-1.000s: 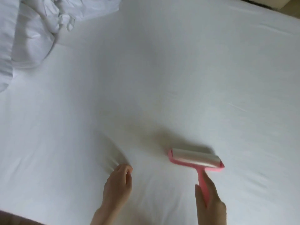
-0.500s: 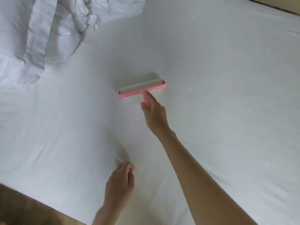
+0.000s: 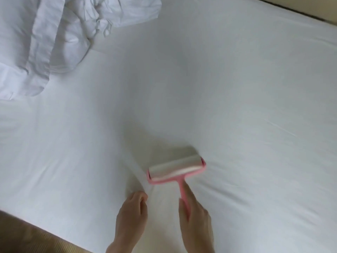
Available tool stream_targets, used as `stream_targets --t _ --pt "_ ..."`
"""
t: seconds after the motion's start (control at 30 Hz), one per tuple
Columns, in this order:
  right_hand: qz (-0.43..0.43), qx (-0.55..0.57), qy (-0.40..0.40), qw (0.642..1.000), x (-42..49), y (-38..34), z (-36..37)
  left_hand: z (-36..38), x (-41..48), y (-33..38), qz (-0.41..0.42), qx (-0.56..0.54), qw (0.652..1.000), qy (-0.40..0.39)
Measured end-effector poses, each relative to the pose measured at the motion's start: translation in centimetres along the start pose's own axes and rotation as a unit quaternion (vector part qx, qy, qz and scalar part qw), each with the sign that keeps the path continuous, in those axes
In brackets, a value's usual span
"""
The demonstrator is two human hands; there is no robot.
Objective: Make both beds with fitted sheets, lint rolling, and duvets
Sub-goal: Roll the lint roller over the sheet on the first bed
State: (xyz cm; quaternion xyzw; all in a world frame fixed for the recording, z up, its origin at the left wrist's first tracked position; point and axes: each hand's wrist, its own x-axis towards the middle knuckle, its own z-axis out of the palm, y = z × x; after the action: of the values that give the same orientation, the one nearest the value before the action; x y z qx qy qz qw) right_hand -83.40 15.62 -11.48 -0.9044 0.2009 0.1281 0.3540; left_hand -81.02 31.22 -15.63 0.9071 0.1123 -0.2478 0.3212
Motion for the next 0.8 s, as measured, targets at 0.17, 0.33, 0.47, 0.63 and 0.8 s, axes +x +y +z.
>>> stream_targets --t 0.17,0.33,0.47,0.63,0.8 --pt "-0.017 0.029 -0.024 0.999 13.2 -6.8 -0.3 0.5 -0.1 0.7 0.03 0.018 0.999 -0.008" --pt "-0.025 0.022 -0.051 0.998 15.3 -7.2 -1.6 0.8 -0.4 1.0 0.04 0.022 0.999 -0.005" --pt "-0.053 0.007 -0.047 0.997 7.6 -1.2 -2.0 0.6 -0.3 1.0 0.028 -0.002 1.0 0.015" --pt "0.006 -0.005 -0.046 0.999 -7.3 6.9 -4.3 0.4 -0.9 2.2 0.005 0.001 0.999 0.037" --pt "0.089 0.043 0.065 0.993 -13.2 10.4 -9.0 3.7 -2.4 6.7 0.064 0.022 0.997 -0.02"
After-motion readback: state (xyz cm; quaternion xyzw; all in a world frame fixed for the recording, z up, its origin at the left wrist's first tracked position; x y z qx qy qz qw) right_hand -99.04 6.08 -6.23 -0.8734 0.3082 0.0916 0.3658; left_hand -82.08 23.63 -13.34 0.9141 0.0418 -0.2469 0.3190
